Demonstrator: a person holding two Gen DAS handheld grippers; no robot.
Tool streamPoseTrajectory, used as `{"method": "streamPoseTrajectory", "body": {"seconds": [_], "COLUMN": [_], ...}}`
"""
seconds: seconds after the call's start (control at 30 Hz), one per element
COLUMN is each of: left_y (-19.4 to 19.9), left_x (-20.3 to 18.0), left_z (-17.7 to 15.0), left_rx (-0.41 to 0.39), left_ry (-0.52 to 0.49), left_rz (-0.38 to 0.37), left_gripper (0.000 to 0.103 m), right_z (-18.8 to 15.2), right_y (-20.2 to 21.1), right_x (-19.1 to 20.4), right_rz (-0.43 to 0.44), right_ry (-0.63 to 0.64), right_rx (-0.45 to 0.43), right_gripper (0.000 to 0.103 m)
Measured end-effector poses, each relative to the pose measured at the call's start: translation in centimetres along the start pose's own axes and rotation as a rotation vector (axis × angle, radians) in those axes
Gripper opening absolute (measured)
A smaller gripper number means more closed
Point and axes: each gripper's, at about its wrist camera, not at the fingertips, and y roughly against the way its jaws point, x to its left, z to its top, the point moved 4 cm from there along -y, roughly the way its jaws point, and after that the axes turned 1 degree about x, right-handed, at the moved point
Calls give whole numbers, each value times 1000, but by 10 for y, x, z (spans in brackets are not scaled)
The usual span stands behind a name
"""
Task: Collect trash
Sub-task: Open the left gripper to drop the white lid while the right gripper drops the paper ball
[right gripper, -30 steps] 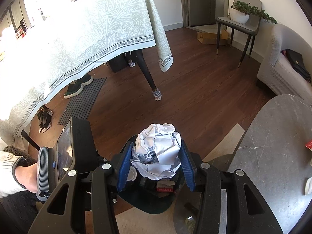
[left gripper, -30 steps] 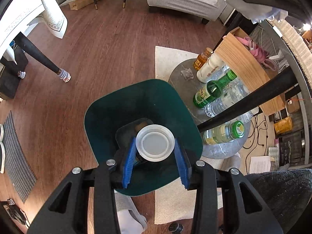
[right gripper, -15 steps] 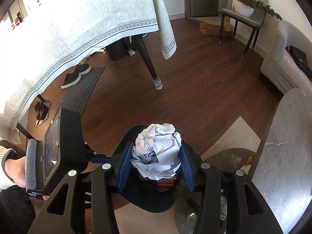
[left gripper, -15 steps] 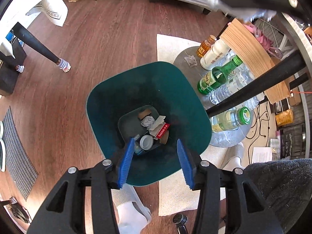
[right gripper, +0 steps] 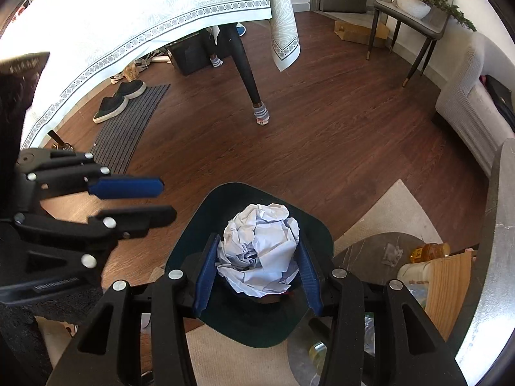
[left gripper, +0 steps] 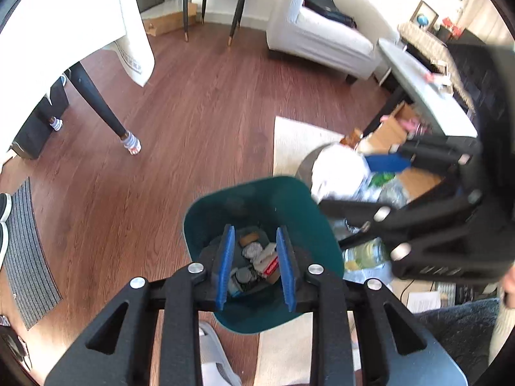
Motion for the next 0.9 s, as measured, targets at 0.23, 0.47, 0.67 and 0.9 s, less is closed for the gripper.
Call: {"method": "streamPoseTrajectory", "body": {"seconds": [0.23, 0.47, 0.67, 0.9], "left_y": [40, 59, 77, 86], "left_x": [1, 0, 1, -5], "left_z": [27, 42, 53, 63], "left_rx": [-122, -177, -230, -263], "left_ry": [21, 49, 64, 80], "left_rz": [-45, -63, -86, -99], "left_gripper": [26, 24, 24, 24], "right_z": [-6, -20, -32, -38], "right_y": [-18, -37, -46, -39], "right_x": [4, 9, 8, 5], "right_rz": [-43, -65, -98, -80], "right_ry": [18, 42, 56, 60], "right_rx": [63, 132, 182, 176], "right_gripper": [48, 48, 61, 62]}}
